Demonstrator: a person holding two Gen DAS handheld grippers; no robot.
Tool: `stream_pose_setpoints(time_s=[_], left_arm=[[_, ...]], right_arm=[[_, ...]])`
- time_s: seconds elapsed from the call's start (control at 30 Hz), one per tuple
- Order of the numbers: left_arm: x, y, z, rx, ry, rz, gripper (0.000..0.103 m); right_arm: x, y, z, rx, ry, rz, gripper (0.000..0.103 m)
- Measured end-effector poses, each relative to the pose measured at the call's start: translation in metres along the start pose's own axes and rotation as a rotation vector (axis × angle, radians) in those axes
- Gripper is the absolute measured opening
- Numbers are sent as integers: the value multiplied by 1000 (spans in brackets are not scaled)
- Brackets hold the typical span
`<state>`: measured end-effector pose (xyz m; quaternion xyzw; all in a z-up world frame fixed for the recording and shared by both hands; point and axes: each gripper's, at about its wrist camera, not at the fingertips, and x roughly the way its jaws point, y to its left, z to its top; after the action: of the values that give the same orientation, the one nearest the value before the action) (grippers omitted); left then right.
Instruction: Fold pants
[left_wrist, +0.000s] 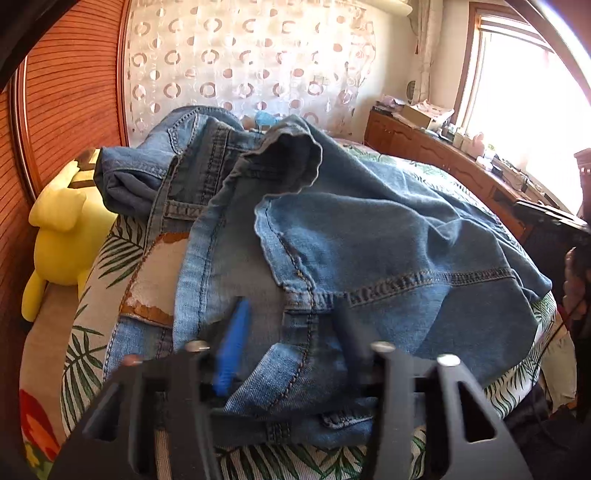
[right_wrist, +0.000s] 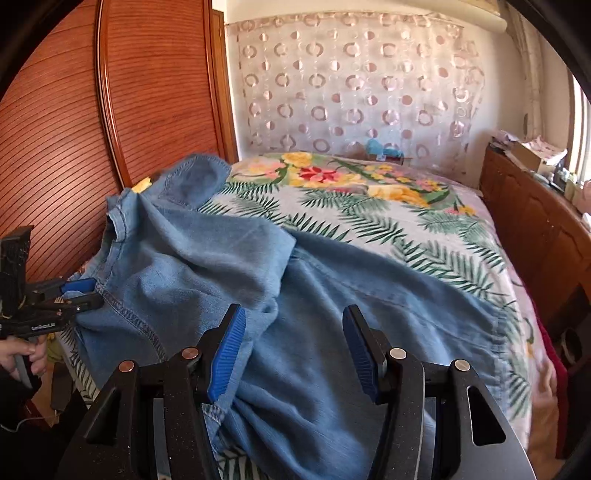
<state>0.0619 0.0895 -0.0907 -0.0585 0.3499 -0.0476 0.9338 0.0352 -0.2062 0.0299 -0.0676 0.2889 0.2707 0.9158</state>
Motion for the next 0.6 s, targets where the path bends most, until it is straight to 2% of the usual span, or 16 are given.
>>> stream_pose_setpoints(time_s=[0.2,0.3,0.43,0.47,0.6], left_arm=[[1,-11,1,42,-1,-9,19],[-13,-12,3,56,-31,-22,17],[-56,0,14,37,-114,-17,17],[-67,6,17,31,-128,6,17],[-78,24,20,14,-110,29,18]], right_arm=[[-33,-5,-8,-28,-22,-53,57],[-29,-11,-17,-16,2,-55,57],[-17,-11,-25,2,39,-38,57],[-16,-10,-25,5,44,-30,57],[-13,-3,-24,-1,47,5,57]])
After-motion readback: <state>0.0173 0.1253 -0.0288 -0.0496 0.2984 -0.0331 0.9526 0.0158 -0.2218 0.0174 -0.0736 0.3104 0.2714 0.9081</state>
